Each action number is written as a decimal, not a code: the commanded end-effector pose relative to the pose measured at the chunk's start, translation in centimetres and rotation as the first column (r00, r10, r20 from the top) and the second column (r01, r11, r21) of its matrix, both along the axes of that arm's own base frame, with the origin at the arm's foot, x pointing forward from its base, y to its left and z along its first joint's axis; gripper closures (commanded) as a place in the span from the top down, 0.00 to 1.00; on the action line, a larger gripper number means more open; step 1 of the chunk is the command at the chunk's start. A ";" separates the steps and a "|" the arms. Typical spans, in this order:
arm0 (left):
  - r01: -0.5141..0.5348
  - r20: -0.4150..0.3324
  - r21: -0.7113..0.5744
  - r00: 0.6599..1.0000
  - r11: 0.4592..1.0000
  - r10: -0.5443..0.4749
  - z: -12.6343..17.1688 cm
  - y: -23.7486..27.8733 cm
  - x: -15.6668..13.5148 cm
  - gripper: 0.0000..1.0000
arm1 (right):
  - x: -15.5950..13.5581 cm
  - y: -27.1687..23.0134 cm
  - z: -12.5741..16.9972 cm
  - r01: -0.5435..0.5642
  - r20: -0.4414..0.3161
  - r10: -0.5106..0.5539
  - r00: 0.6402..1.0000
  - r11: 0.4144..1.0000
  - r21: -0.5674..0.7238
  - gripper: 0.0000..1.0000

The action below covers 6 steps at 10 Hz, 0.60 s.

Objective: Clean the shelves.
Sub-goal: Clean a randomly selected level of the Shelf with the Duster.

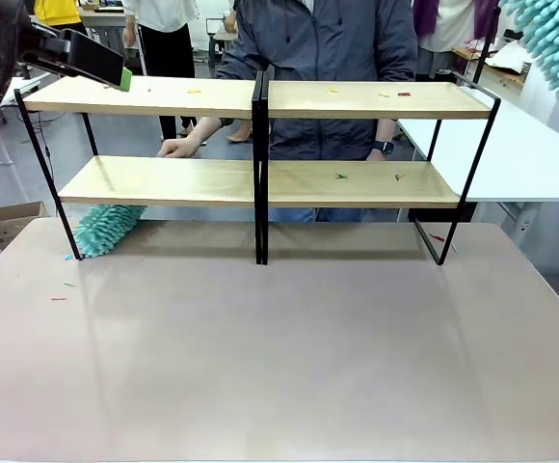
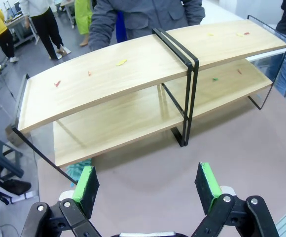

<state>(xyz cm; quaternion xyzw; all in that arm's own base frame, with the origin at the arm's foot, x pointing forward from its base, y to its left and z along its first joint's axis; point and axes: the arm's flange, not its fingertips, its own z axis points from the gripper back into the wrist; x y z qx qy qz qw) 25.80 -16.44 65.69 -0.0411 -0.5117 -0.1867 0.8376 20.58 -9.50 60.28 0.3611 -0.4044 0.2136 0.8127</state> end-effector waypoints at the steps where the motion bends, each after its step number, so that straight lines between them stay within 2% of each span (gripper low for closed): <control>1: 0.000 0.002 -0.001 1.000 1.000 0.000 0.1 0.2 0.0 1.00 | 1.1 1.8 -0.8 -0.013 -0.047 0.009 0.999 0.997 -0.075 0.13; 2: 0.000 0.002 -0.001 1.000 1.000 0.000 0.1 0.2 0.0 1.00 | 2.4 4.9 -2.0 -0.045 -0.101 0.028 0.994 0.985 -0.167 0.13; 3: 0.000 0.002 -0.001 1.000 1.000 0.000 0.1 0.2 0.0 1.00 | 4.2 8.9 -4.0 -0.047 -0.146 0.001 0.989 0.948 -0.314 0.13; 4: 0.000 0.002 -0.001 1.000 1.000 0.000 0.1 0.2 0.0 1.00 | 5.8 12.8 -6.5 -0.121 -0.210 0.032 0.977 0.897 -0.425 0.13; 5: 0.000 0.002 -0.001 1.000 1.000 0.000 0.1 0.2 0.0 1.00 | 6.4 15.6 -8.5 -0.194 -0.257 0.065 0.964 0.834 -0.517 0.13; 6: 0.000 0.002 -0.001 1.000 1.000 0.000 0.1 0.2 0.0 1.00 | 6.0 15.6 -8.4 -0.216 -0.258 0.076 0.963 0.792 -0.572 0.13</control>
